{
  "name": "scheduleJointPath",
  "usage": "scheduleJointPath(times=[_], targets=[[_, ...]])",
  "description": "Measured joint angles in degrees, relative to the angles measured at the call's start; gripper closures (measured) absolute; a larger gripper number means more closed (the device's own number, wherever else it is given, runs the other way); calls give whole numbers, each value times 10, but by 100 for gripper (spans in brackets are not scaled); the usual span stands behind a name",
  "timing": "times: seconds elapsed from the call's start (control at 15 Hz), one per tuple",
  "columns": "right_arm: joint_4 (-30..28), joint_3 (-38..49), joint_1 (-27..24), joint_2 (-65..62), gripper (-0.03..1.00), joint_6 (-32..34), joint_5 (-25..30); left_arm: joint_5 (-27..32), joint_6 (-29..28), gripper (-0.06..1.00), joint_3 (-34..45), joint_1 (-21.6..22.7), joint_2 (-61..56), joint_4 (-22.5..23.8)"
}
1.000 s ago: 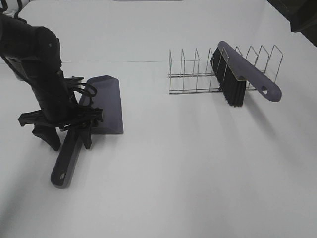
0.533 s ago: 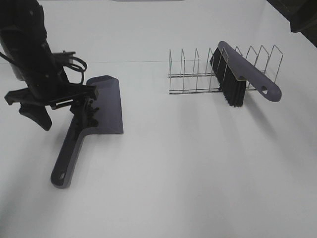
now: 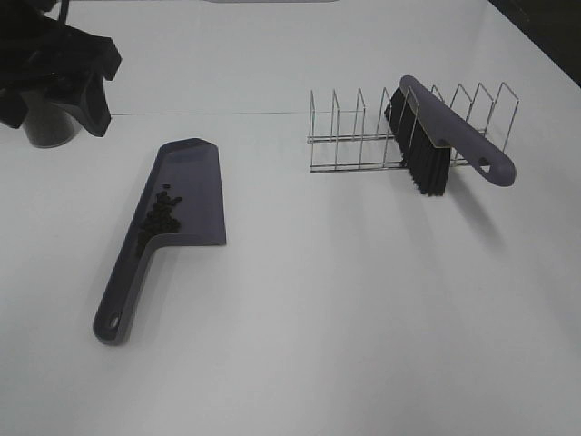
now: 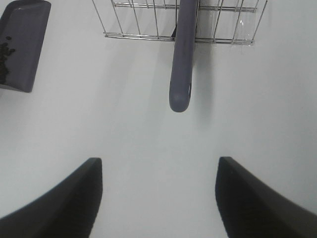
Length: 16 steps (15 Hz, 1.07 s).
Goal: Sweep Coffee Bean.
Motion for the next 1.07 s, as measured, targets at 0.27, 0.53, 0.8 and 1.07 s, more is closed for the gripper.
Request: scheduleJointPath(times=[0.27,0.53,0.8,1.07], targets=[[0,58,0,-85,34,-7,2,-14,-62,27,102,-37,-108,13],[-1,136,0,-189,34,-10,20,-22,-84,27,238,-43,-274,10],[-1,181,0,-242,34,-10,34,-23,-103,27,326,-43,-408,15],[2,241,0,-278,34,-10,39,-3,-122,27,396,-43,-566,32]])
